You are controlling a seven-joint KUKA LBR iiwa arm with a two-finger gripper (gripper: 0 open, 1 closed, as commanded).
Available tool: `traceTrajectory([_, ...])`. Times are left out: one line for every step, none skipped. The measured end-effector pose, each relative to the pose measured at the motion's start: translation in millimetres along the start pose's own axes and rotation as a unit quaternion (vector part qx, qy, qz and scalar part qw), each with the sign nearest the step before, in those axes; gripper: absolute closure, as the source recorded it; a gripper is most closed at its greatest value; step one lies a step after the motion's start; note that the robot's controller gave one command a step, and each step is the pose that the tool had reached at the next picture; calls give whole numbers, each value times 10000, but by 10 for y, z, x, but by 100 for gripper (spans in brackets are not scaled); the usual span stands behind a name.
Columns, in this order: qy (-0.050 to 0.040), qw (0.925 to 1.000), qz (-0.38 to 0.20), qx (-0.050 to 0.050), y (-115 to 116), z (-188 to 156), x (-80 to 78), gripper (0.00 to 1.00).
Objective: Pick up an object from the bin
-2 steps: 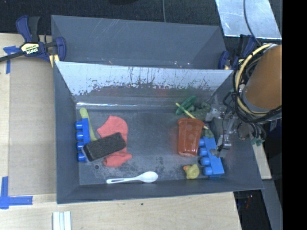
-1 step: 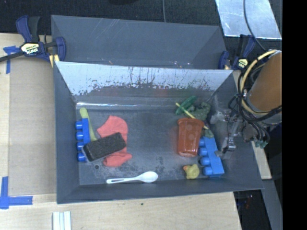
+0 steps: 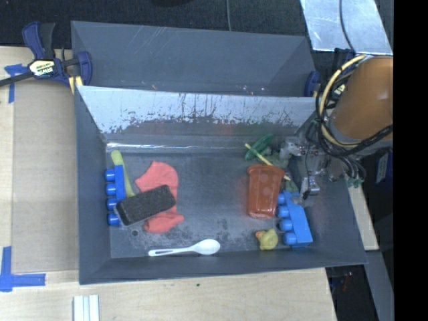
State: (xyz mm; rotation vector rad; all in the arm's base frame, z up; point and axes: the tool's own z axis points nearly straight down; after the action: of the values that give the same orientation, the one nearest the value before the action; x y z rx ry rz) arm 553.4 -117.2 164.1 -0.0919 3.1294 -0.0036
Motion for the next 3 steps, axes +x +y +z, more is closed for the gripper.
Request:
traceTrajectory([6,9998,216,3,225,160,-91,0])
traceTrajectory([-15,9998,177,8,280,369,-222,0])
traceTrajectory([-130,9992,381,12,359,643,-390,100])
